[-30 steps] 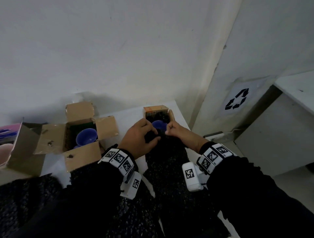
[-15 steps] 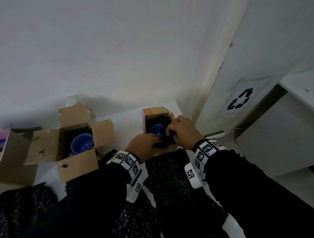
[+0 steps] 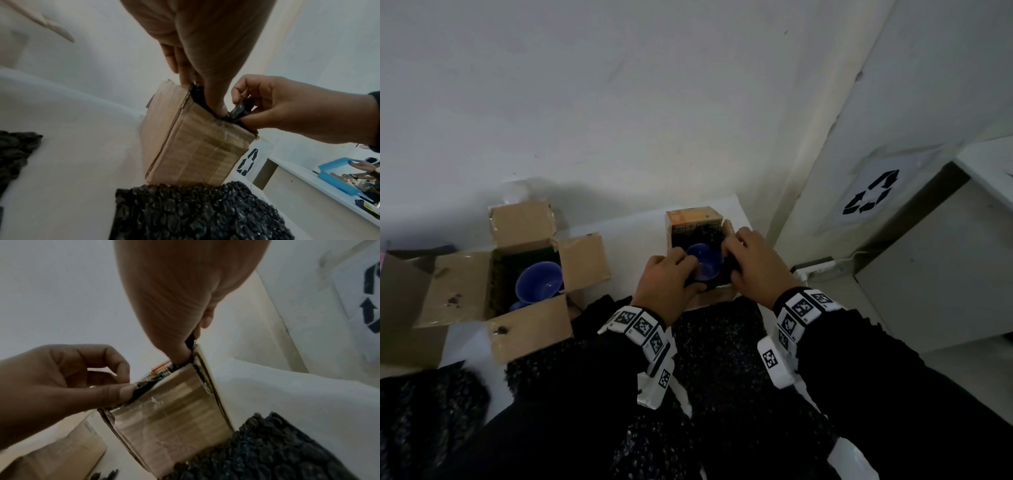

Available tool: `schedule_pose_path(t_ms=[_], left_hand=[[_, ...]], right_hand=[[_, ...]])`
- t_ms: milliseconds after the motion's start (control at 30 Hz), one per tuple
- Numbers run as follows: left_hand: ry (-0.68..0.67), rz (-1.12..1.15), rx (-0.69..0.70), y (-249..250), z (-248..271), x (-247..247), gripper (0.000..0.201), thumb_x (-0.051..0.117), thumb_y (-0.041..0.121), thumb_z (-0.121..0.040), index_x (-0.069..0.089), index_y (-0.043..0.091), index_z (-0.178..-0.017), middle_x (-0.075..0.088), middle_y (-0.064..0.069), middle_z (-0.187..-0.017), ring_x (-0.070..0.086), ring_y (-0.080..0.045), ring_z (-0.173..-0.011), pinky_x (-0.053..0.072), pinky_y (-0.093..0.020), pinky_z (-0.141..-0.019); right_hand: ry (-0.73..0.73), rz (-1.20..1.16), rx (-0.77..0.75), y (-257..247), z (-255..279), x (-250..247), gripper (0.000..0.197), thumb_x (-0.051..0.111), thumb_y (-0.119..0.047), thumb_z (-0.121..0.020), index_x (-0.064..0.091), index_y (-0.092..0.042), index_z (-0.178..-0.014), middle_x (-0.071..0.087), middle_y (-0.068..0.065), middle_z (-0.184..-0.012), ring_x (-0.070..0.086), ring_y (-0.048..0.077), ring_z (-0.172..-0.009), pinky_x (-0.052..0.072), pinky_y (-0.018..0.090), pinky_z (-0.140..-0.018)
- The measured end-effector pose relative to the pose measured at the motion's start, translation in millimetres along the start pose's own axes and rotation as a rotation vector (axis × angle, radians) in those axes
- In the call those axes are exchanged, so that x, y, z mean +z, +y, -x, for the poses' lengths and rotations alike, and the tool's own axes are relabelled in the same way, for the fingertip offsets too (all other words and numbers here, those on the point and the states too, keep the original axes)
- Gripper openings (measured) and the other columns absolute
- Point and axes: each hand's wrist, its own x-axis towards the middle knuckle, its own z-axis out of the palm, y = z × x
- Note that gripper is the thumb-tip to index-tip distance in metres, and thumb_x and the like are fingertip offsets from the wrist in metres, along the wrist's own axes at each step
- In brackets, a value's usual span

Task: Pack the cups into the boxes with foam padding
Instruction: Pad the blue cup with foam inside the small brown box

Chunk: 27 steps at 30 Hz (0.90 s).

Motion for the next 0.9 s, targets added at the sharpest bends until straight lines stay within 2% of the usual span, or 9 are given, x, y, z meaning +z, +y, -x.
schedule_pose_path(t_ms=[100,200,300,367,433,500,633,733,900], left_hand=[[-0.031,0.037,0.006,2.4,-1.8,-1.9,0.010,0.074,0.025,-0.079,0.069,0.018,-0.083,0.063,-0.002,-0.086,0.060,-0.025,-0.081,0.042,-0.033,-0.083],[-0.102,0.015,-0.013,5.8,-6.0,1.6,0.016,0.066,0.020,-0.086,0.072,0.018,-0.100,0.065,-0.007,-0.098,0.062,-0.030,-0.082,0.048,-0.034,-0.072],[-0.031,-0.017,0.047,6.1,-2.6,9.2,0.011,0.072,0.016,-0.077,0.069,0.017,-0.087,0.060,-0.006,-0.089,0.059,-0.029,-0.067,0.043,-0.031,-0.060],[0.025,-0.127,0.066,3.7,1.1,12.4,0.006,0.065,0.028,-0.080,0.066,0.022,-0.082,0.060,0.001,-0.080,0.056,-0.025,-0.072,0.039,-0.033,-0.067],[0.062,-0.165,0.066,2.1,6.0,12.2,0.025,0.046,0.040,-0.090,0.064,0.026,-0.079,0.063,0.006,-0.073,0.056,-0.022,-0.073,0.038,-0.035,-0.072],[0.070,-0.167,0.113,-0.1,9.6,11.9,0.035,0.038,0.043,-0.095,0.063,0.025,-0.079,0.065,0.006,-0.070,0.057,-0.021,-0.071,0.037,-0.035,-0.075],[-0.004,-0.228,0.187,-3.9,13.3,11.4,0.046,0.031,0.052,-0.097,0.068,0.027,-0.083,0.067,0.009,-0.074,0.058,-0.019,-0.078,0.033,-0.036,-0.084],[-0.040,-0.249,0.191,-4.6,14.1,9.6,0.055,0.026,0.059,-0.095,0.071,0.029,-0.081,0.067,0.011,-0.078,0.057,-0.018,-0.085,0.031,-0.038,-0.086],[-0.035,-0.268,0.199,-5.0,16.5,12.1,0.045,0.040,0.062,-0.081,0.073,0.032,-0.085,0.064,0.011,-0.094,0.054,-0.024,-0.098,0.036,-0.045,-0.085]], right_hand=[[0.053,-0.056,0.122,2.5,3.8,1.3,0.030,0.062,0.000,-0.071,0.052,-0.014,-0.097,0.055,0.005,-0.094,0.049,0.025,-0.088,0.039,0.034,-0.066],[0.061,0.043,0.028,-3.8,8.6,3.8,0.020,0.060,-0.008,-0.074,0.059,-0.016,-0.093,0.062,0.004,-0.082,0.054,0.027,-0.085,0.037,0.037,-0.072],[0.080,0.237,-0.048,-3.1,17.9,10.0,0.015,0.055,-0.028,-0.079,0.062,-0.025,-0.092,0.067,-0.007,-0.085,0.055,0.022,-0.101,0.029,0.042,-0.090],[0.075,0.280,-0.096,0.6,23.7,11.7,0.018,0.048,-0.037,-0.086,0.063,-0.028,-0.091,0.068,-0.010,-0.090,0.051,0.021,-0.114,0.026,0.047,-0.097],[0.051,0.315,-0.135,4.0,25.9,10.9,0.026,0.043,-0.043,-0.091,0.063,-0.028,-0.084,0.069,-0.011,-0.089,0.050,0.022,-0.117,0.023,0.050,-0.099],[0.036,0.359,-0.159,4.2,25.2,10.6,0.033,0.039,-0.046,-0.094,0.063,-0.026,-0.082,0.069,-0.010,-0.088,0.051,0.024,-0.114,0.023,0.051,-0.100],[0.069,0.405,-0.216,4.9,22.5,15.4,0.031,0.039,-0.049,-0.097,0.059,-0.026,-0.091,0.069,-0.005,-0.084,0.054,0.029,-0.104,0.027,0.053,-0.099],[0.055,0.438,-0.213,6.6,21.0,18.8,0.043,0.036,-0.055,-0.096,0.063,-0.026,-0.081,0.067,-0.006,-0.084,0.054,0.027,-0.105,0.024,0.052,-0.100],[0.031,0.459,-0.167,7.6,21.6,23.3,0.059,0.030,-0.062,-0.095,0.073,-0.026,-0.079,0.063,-0.005,-0.092,0.046,0.022,-0.107,0.021,0.049,-0.102]])
